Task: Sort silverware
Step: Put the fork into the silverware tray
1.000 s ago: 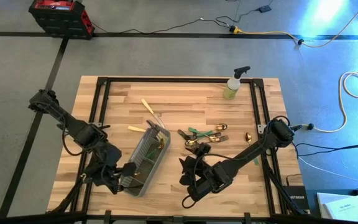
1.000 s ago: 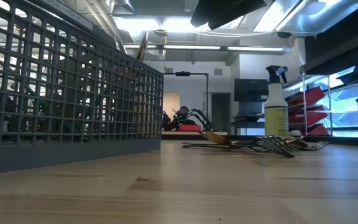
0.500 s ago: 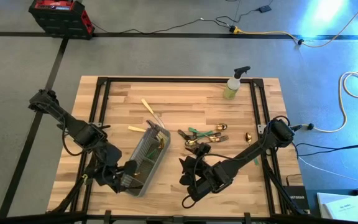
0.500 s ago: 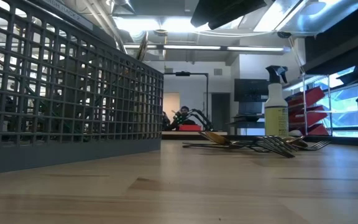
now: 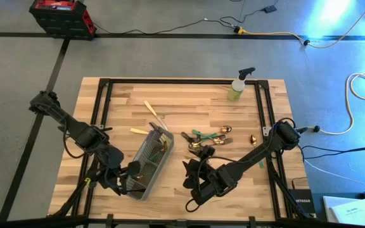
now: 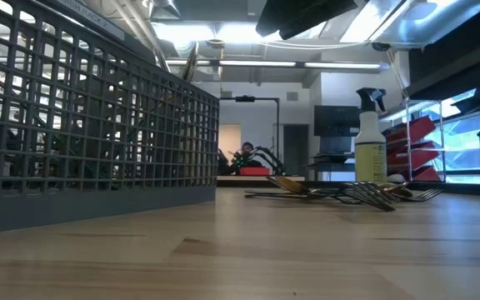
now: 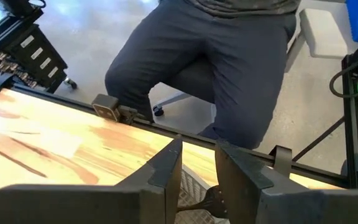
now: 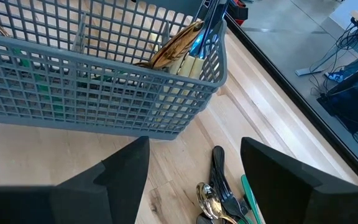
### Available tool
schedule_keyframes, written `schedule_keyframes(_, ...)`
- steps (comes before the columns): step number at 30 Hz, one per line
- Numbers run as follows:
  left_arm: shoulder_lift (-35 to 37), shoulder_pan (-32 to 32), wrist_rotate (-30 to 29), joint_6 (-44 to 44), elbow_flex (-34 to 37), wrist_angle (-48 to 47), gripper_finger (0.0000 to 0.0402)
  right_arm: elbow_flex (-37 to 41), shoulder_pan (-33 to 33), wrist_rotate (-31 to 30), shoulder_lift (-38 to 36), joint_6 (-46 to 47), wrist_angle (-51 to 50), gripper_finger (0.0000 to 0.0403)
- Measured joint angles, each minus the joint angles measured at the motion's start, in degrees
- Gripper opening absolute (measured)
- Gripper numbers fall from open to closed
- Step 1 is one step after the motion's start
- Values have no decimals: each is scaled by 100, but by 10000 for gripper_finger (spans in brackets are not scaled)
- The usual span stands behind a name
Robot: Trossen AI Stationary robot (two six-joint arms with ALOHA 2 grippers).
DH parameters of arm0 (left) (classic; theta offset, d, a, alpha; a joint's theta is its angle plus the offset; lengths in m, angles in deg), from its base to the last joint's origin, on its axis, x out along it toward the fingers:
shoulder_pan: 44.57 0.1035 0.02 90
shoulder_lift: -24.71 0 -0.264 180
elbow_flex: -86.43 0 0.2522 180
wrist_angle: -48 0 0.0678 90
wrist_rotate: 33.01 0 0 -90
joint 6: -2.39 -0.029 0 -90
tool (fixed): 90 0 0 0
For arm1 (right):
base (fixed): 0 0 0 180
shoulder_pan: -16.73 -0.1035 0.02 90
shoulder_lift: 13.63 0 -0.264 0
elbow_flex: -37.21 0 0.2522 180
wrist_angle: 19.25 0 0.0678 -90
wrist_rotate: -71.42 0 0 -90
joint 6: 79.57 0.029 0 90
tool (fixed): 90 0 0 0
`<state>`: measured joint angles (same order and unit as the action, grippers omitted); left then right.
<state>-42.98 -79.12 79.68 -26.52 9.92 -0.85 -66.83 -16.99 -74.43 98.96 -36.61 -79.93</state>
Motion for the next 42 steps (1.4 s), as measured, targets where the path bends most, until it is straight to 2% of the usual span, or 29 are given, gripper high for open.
schedule_keyframes(5,85,-295,-432,-108,-240,16,82,0,-1,9,0,2,-107,237)
schedule_keyframes(13,308,-1240,-2008,471,-517,-5,82,0,-78,425,0,14,-362,237)
schedule_keyframes(18,404,-1632,-2167,1202,-517,-279,82,0,-141,1160,0,17,-530,237)
schedule_keyframes(24,439,-1901,-2458,1531,-401,-332,82,0,-196,1970,0,11,-728,237)
schedule_keyframes(30,817,-2064,-2924,1783,376,30,82,0,-178,2703,2,8,-1022,237)
schedule_keyframes(35,1340,-2060,-2939,1972,1182,957,82,0,-194,2896,0,-294,-1634,237)
schedule_keyframes(39,1786,-2062,-2965,2317,1753,1475,82,0,-189,2886,2,-1048,-2374,237)
schedule_keyframes(42,2120,-2062,-3147,2542,2244,1956,82,0,-187,2794,2,-2160,-2731,237)
